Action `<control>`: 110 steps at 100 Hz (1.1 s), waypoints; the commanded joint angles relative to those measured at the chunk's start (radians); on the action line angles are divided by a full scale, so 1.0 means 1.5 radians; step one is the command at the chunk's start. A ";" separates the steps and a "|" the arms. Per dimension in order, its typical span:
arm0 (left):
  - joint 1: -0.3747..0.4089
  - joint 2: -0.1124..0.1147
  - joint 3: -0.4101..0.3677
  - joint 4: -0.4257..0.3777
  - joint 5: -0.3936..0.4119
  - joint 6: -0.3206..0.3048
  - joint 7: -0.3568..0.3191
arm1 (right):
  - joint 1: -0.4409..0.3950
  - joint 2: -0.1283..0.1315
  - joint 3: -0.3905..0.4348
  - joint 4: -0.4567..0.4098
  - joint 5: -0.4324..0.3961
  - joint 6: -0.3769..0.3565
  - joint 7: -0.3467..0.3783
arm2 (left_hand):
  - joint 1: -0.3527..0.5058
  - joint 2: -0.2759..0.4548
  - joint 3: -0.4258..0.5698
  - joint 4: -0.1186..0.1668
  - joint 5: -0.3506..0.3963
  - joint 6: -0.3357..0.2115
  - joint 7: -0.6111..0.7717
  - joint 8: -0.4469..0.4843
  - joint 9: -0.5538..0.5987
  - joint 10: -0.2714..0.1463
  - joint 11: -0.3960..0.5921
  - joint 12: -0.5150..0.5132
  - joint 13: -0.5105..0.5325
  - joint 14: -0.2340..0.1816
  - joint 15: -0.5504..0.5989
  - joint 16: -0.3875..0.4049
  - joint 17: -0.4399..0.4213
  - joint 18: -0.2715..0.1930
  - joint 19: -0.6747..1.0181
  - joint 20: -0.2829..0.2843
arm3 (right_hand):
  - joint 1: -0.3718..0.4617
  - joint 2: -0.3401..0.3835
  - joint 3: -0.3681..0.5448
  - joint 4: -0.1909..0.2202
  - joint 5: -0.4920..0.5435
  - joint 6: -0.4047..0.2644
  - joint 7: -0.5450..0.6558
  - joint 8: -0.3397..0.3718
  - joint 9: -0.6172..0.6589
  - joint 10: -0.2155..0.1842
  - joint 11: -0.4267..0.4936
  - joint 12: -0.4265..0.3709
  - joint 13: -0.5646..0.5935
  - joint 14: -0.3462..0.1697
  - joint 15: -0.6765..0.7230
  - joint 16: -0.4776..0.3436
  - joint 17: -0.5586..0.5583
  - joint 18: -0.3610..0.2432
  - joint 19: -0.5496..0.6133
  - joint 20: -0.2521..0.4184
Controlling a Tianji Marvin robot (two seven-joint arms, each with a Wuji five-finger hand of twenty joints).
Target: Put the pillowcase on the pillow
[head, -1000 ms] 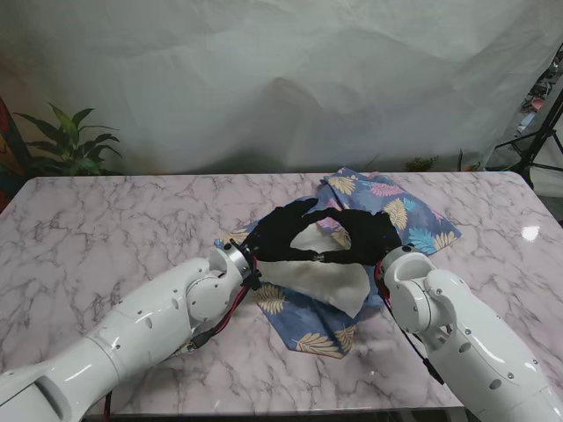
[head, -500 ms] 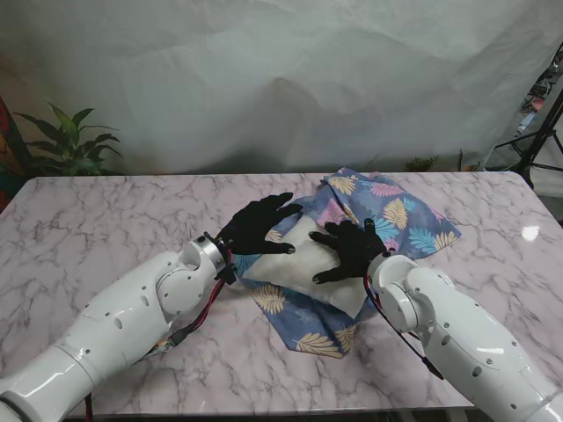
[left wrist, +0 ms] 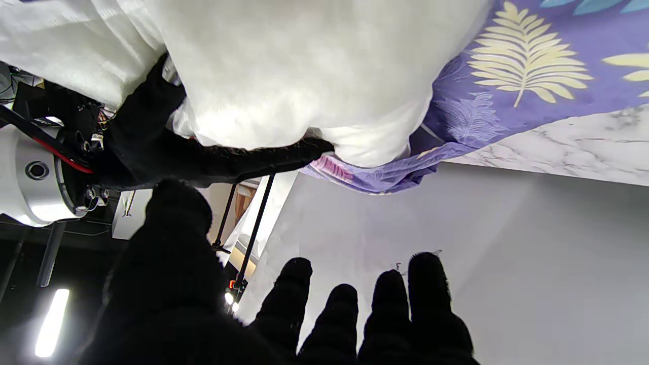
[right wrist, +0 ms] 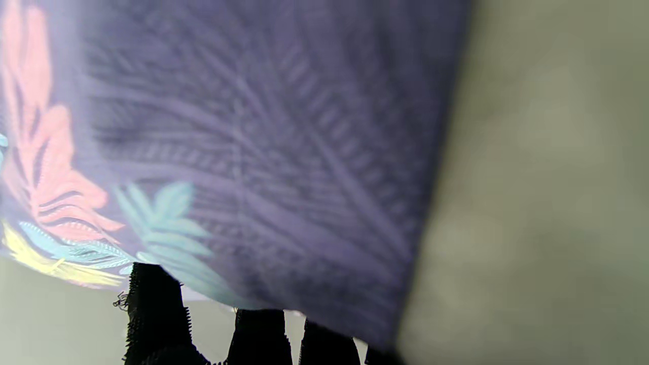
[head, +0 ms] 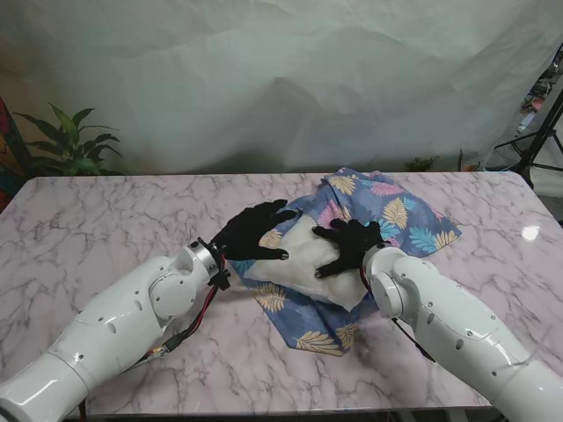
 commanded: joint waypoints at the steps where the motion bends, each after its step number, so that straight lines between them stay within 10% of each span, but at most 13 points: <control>1: 0.002 0.002 -0.002 -0.006 -0.003 0.004 -0.010 | 0.011 0.003 -0.011 0.018 0.003 -0.025 0.023 | -0.001 0.028 -0.022 0.020 -0.012 -0.013 -0.008 0.007 -0.032 -0.003 0.007 0.010 -0.004 -0.007 0.012 -0.008 -0.002 0.004 -0.017 -0.002 | 0.022 -0.022 0.029 -0.009 0.003 -0.012 -0.016 -0.011 -0.017 -0.001 -0.012 -0.005 0.004 -0.002 0.055 0.008 0.008 0.038 0.030 0.022; 42: 0.004 0.001 -0.005 -0.009 -0.015 0.012 -0.020 | 0.060 0.012 -0.081 0.064 0.045 -0.099 0.070 | 0.001 0.037 -0.026 0.020 -0.012 -0.016 -0.007 0.008 -0.031 -0.006 0.007 0.022 -0.004 -0.007 0.016 -0.014 0.000 0.009 -0.018 -0.002 | -0.005 -0.018 0.044 -0.015 0.003 0.024 -0.019 -0.013 -0.018 0.016 -0.035 -0.201 -0.026 -0.001 0.038 -0.005 -0.015 0.037 0.011 0.014; 48: 0.004 0.000 -0.005 -0.008 -0.016 0.012 -0.019 | 0.064 0.009 -0.089 0.083 0.032 -0.111 0.033 | 0.002 0.037 -0.027 0.020 -0.012 -0.017 -0.007 0.008 -0.031 -0.006 0.007 0.023 -0.003 -0.006 0.017 -0.015 0.000 0.009 -0.019 -0.002 | 0.050 -0.040 0.026 -0.010 0.003 0.018 -0.019 -0.013 -0.017 0.010 -0.017 -0.122 0.015 -0.010 0.069 0.012 0.026 0.023 0.042 0.039; 60: 0.002 -0.001 -0.002 -0.005 -0.017 0.011 -0.016 | 0.077 -0.003 -0.109 0.144 0.010 -0.140 -0.084 | 0.005 0.036 -0.027 0.021 -0.012 -0.017 -0.006 0.008 -0.031 -0.006 0.009 0.027 -0.001 -0.005 0.021 -0.015 0.002 0.010 -0.018 -0.002 | 0.228 -0.077 -0.055 0.019 0.001 -0.026 0.008 0.012 -0.034 -0.011 0.068 0.253 0.147 -0.041 0.194 0.067 0.206 -0.026 0.148 0.139; 68: 0.001 -0.002 -0.001 -0.001 -0.019 0.011 -0.012 | 0.083 -0.014 -0.115 0.178 0.023 -0.147 -0.143 | 0.009 0.038 -0.026 0.022 -0.011 -0.017 -0.006 0.008 -0.031 -0.006 0.010 0.030 0.000 -0.005 0.024 -0.015 0.005 0.010 -0.017 -0.001 | 0.358 -0.093 -0.099 0.021 -0.019 -0.053 0.035 0.311 -0.032 -0.023 0.171 0.408 0.265 -0.079 0.285 0.123 0.380 -0.107 0.229 0.197; 75: 0.000 -0.003 0.001 0.001 -0.019 0.010 -0.009 | 0.087 -0.023 -0.114 0.201 0.035 -0.155 -0.183 | 0.013 0.041 -0.025 0.022 -0.009 -0.018 -0.005 0.009 -0.030 -0.008 0.013 0.036 0.003 -0.005 0.030 -0.014 0.009 0.010 -0.016 0.000 | 0.364 -0.173 0.185 0.002 -0.056 -0.078 0.140 0.571 -0.007 -0.036 0.406 0.399 0.390 -0.149 0.451 0.224 0.557 -0.238 0.331 0.223; 81: -0.001 -0.004 0.003 0.004 -0.021 0.006 -0.010 | 0.090 -0.029 -0.110 0.213 0.039 -0.161 -0.211 | 0.022 0.047 -0.026 0.021 -0.005 -0.021 -0.002 0.010 -0.032 -0.012 0.021 0.063 0.003 -0.005 0.046 -0.015 0.012 0.010 -0.015 0.000 | 0.395 -0.217 0.291 -0.034 -0.062 -0.091 0.303 0.728 0.032 -0.058 0.667 0.310 0.482 -0.211 0.601 0.284 0.686 -0.361 0.410 0.241; 89: -0.004 -0.004 0.006 0.007 -0.024 0.000 -0.011 | 0.093 -0.035 -0.101 0.222 0.040 -0.170 -0.247 | 0.030 0.056 -0.023 0.022 -0.003 -0.023 -0.001 0.010 -0.032 -0.013 0.024 0.076 0.006 -0.004 0.052 -0.017 0.016 0.008 -0.014 0.001 | 0.460 -0.253 0.334 -0.072 0.090 -0.091 0.613 0.594 0.208 -0.067 0.767 0.241 0.570 -0.233 0.689 0.299 0.739 -0.490 0.484 0.319; 100: -0.006 -0.008 0.015 0.016 -0.033 -0.013 -0.009 | 0.084 -0.036 -0.069 0.198 0.036 -0.164 -0.246 | 0.044 0.060 -0.021 0.022 0.026 -0.033 0.016 0.015 -0.020 -0.017 0.040 0.093 0.011 -0.009 0.071 -0.016 0.022 0.001 -0.009 0.002 | 0.493 -0.205 0.354 -0.068 0.355 -0.091 0.806 0.168 0.288 -0.051 0.786 0.203 0.567 -0.207 0.730 0.349 0.745 -0.537 0.495 0.347; 110: -0.012 -0.011 0.029 0.027 -0.032 -0.031 0.000 | 0.071 -0.042 -0.033 0.175 0.046 -0.142 -0.253 | 0.059 0.060 -0.020 0.021 0.050 -0.057 0.042 0.021 -0.003 -0.029 0.078 0.094 0.021 -0.012 0.092 -0.021 0.030 -0.004 -0.001 0.002 | 0.528 -0.153 0.348 -0.071 0.490 -0.063 0.825 0.077 0.333 -0.045 0.787 0.205 0.581 -0.174 0.767 0.385 0.750 -0.551 0.511 0.359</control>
